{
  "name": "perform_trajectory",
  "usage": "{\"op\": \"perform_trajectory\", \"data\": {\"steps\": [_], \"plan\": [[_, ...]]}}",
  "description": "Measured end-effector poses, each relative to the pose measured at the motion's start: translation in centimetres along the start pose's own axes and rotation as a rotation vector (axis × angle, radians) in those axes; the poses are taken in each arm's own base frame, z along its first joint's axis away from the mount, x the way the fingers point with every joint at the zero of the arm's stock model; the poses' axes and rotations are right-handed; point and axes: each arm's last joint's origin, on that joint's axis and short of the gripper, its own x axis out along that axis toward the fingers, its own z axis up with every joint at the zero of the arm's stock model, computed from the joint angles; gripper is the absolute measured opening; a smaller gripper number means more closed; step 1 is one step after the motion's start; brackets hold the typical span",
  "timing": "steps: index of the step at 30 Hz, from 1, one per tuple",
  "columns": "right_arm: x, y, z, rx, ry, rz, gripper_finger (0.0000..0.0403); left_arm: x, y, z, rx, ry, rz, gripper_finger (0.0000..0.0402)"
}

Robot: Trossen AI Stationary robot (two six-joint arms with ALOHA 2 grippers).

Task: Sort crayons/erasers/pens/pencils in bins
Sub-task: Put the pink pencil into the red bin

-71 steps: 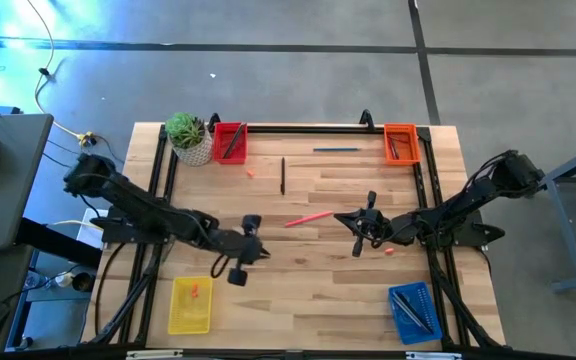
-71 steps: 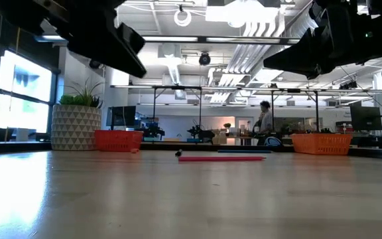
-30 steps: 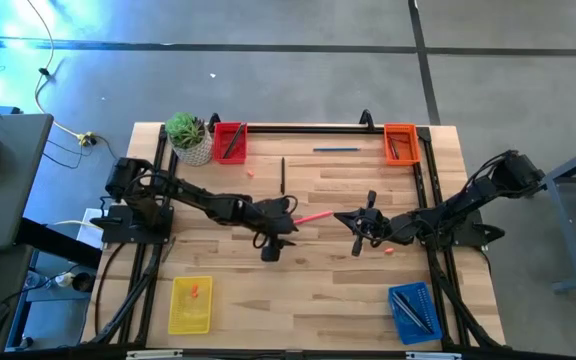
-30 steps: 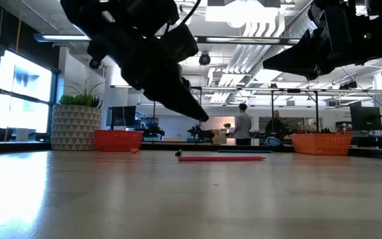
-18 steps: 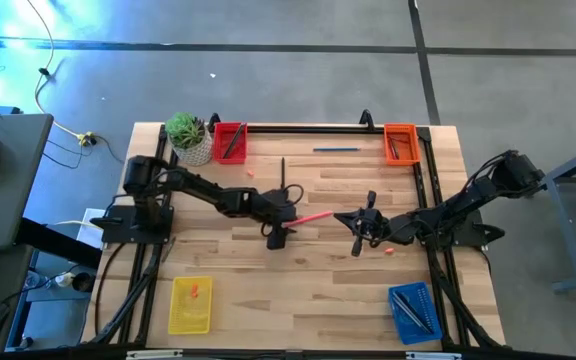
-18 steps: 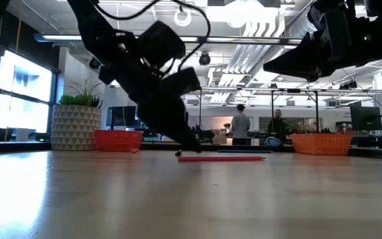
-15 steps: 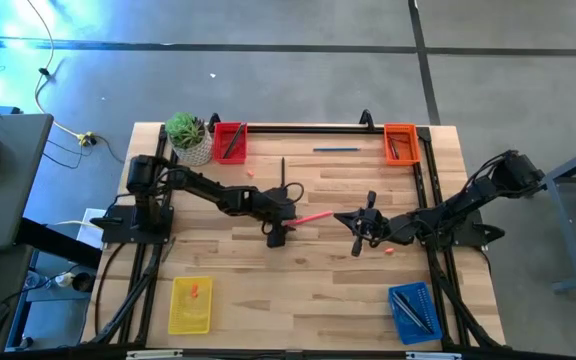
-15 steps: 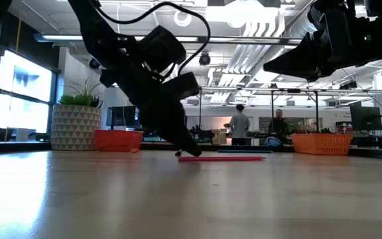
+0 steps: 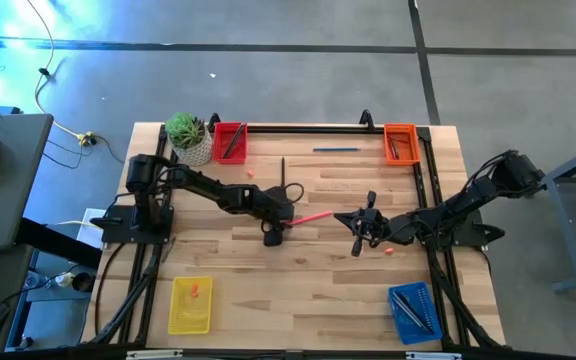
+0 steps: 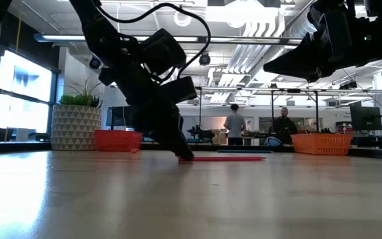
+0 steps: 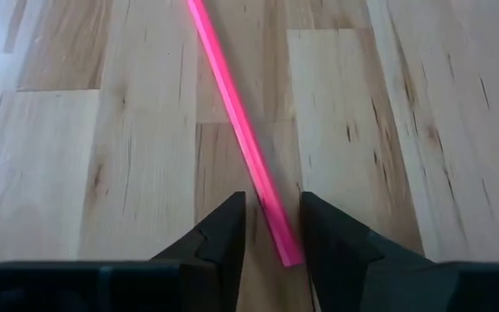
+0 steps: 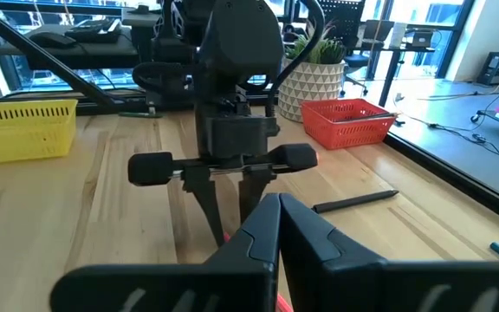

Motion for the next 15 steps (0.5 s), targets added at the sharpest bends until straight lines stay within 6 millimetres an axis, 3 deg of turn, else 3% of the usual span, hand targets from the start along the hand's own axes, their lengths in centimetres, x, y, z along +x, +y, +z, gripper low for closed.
{"op": "perform_trajectory", "data": {"steps": [15], "plan": [[0.0,0.0,-0.08,0.013,0.007,0.0,0.0,-0.15,-0.11,-0.41,0.05,0.041,-0.014,0.0006]]}}
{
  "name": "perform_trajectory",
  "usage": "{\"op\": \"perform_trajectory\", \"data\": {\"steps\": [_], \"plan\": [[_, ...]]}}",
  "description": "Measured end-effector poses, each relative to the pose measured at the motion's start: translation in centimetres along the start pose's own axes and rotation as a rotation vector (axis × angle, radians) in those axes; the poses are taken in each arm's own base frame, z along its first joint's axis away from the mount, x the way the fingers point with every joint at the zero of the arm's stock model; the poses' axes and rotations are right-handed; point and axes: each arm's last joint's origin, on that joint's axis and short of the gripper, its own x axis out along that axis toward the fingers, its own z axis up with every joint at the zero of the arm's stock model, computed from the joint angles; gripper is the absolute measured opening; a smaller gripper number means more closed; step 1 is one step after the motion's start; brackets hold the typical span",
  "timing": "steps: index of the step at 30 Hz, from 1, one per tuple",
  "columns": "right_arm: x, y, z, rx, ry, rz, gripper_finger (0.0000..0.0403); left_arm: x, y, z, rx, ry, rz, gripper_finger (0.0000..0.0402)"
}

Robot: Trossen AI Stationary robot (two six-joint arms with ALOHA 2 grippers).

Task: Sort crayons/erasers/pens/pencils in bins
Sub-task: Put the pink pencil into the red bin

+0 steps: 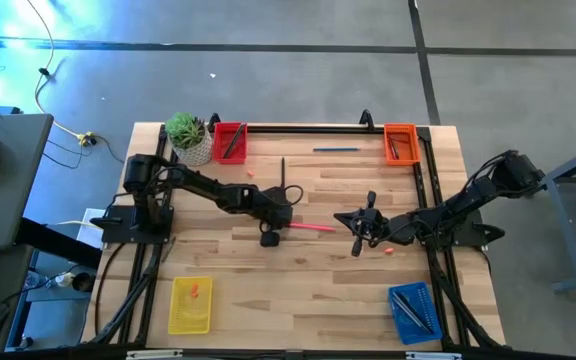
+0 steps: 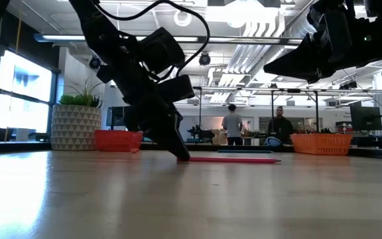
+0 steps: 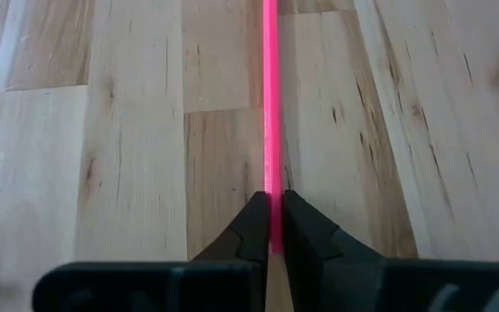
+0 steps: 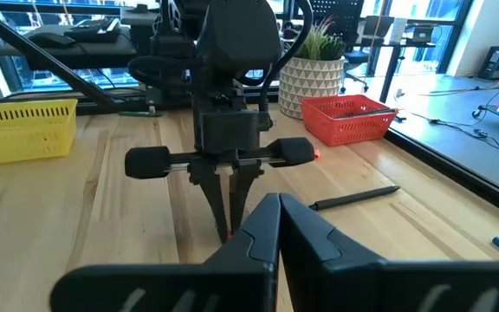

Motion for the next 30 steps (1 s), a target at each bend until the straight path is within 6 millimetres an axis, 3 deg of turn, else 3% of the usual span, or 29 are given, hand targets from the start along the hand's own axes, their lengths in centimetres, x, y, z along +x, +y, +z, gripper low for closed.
{"op": "perform_trajectory", "data": {"steps": [13,30], "plan": [[0.0,0.0,-0.1,0.003,0.005,0.0,0.0,-1.6,-1.6,0.7,0.05,-0.012,-0.02,0.0],[0.0,0.0,-0.1,0.002,0.011,0.0,0.0,-2.1,-4.9,1.0,0.129,0.001,-0.058,0.0001]]}}
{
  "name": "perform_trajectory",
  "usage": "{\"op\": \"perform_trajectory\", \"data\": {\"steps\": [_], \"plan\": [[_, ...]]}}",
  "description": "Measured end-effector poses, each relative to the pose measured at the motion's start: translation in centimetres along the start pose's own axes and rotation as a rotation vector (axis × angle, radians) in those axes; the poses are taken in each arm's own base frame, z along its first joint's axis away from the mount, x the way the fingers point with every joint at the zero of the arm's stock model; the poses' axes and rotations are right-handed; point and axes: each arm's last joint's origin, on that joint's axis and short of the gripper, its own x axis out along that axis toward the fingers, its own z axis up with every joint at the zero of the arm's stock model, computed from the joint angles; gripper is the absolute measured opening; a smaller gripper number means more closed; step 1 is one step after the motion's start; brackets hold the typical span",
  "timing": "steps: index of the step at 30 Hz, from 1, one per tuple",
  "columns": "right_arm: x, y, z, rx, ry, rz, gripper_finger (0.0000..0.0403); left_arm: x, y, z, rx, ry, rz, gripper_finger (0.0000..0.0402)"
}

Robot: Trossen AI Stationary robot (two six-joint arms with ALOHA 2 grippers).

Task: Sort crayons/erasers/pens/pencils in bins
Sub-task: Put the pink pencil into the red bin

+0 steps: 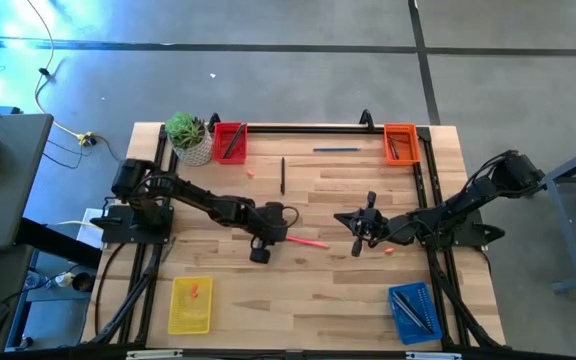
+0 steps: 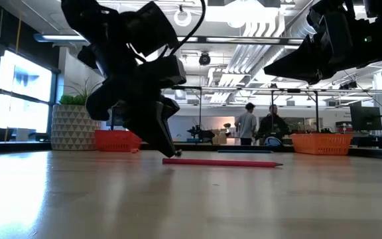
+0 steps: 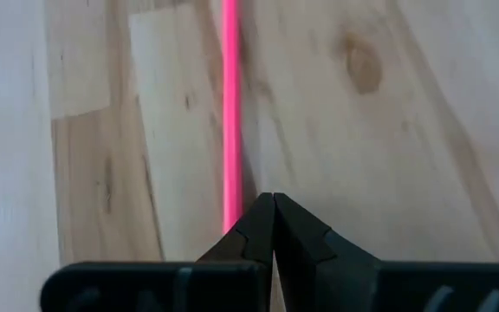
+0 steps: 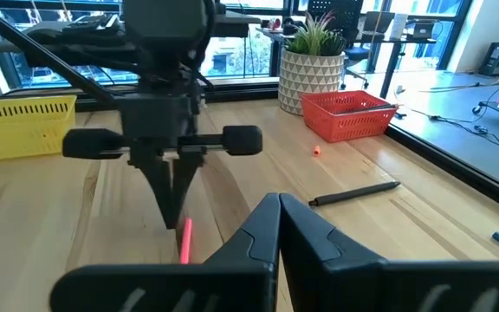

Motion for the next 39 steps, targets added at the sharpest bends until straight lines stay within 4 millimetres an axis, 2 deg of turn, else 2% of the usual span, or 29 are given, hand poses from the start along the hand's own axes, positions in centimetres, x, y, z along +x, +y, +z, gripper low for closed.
{"op": "perform_trajectory", "data": {"steps": [8,15,21,26,34,39], "plan": [[0.0,0.0,0.0,0.007,0.001,0.007,0.0,0.0,-0.8,-0.1,0.028,0.042,0.101,0.0011],[0.0,0.0,0.0,0.007,0.001,0.007,0.0,0.1,-1.0,0.2,0.053,0.02,0.117,0.0079],[0.0,0.0,0.0,0.011,0.001,0.007,0.0,0.9,0.3,-0.4,0.014,0.036,0.075,0.0118],[0.0,0.0,0.0,0.01,0.003,0.007,0.0,1.2,0.9,-0.7,-0.003,0.036,-0.006,0.01],[0.0,0.0,0.0,0.009,0.003,0.007,0.0,1.3,0.3,-1.0,0.055,0.072,-0.018,0.0013],[0.0,0.0,0.0,0.012,0.003,0.007,0.0,1.0,0.1,-0.8,0.069,0.053,-0.011,0.0009]]}}
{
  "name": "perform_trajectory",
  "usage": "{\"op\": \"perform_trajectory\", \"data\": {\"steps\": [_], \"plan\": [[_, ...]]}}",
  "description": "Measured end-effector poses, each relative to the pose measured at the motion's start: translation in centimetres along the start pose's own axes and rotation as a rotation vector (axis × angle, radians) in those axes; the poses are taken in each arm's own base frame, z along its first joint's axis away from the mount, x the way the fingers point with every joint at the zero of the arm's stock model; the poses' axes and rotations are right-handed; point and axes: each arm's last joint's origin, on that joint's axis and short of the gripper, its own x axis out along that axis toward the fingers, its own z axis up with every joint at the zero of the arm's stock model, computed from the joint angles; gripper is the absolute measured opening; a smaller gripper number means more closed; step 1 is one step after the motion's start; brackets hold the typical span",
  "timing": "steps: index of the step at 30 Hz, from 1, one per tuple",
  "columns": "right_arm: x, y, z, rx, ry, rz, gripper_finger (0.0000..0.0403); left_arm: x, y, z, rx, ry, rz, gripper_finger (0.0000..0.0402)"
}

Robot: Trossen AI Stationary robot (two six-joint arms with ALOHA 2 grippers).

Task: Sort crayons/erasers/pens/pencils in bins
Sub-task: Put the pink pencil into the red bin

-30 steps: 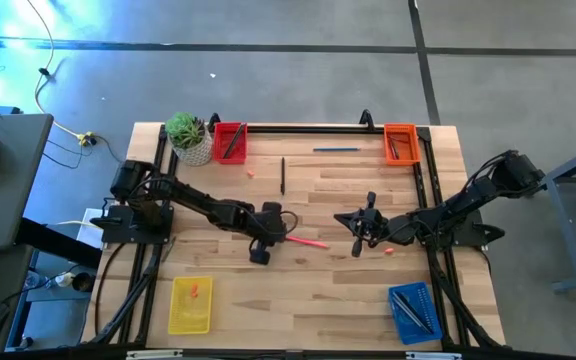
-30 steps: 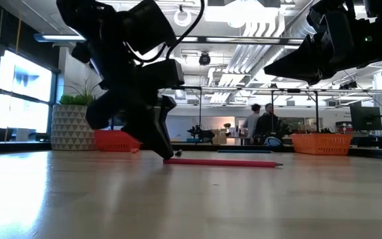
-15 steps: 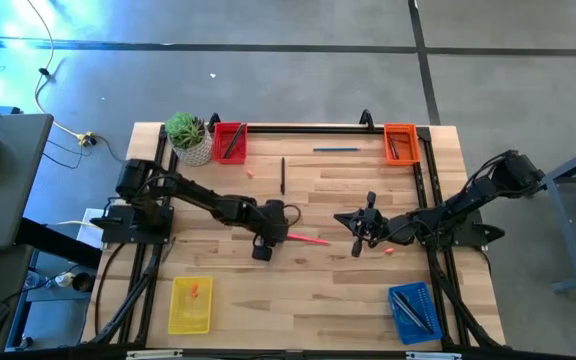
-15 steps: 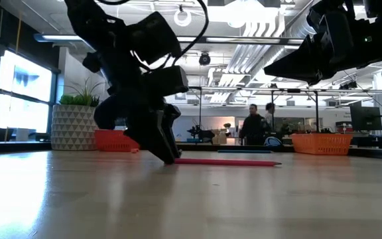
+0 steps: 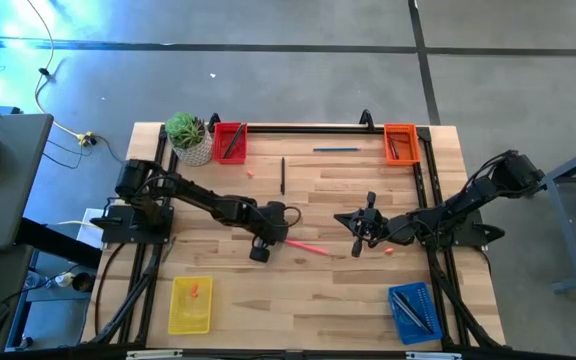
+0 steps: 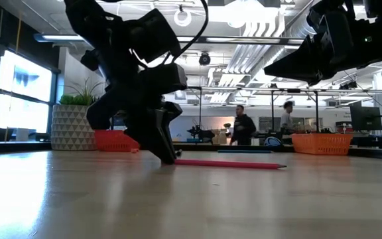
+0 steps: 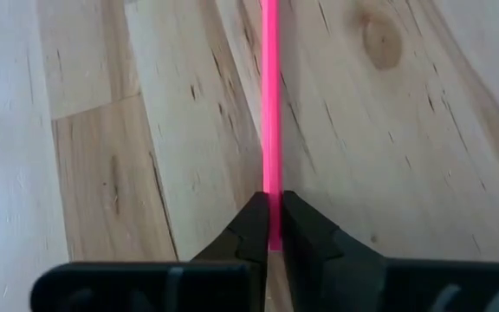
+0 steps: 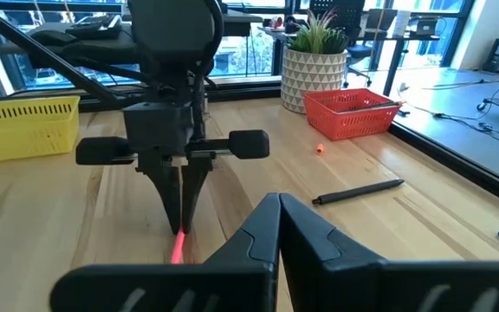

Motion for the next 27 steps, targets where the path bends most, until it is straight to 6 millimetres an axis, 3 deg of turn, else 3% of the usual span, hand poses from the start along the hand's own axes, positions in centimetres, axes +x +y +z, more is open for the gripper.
{"op": "perform_trajectory", "data": {"steps": [17,27], "plan": [[0.0,-0.1,-0.6,0.016,0.055,-0.004,0.0,-0.2,-0.3,0.4,-0.019,-0.038,-0.012,0.0],[0.0,-0.1,-0.6,0.018,0.053,-0.003,0.0,-0.1,-2.4,0.8,0.002,-0.039,-0.05,0.0009]]}}
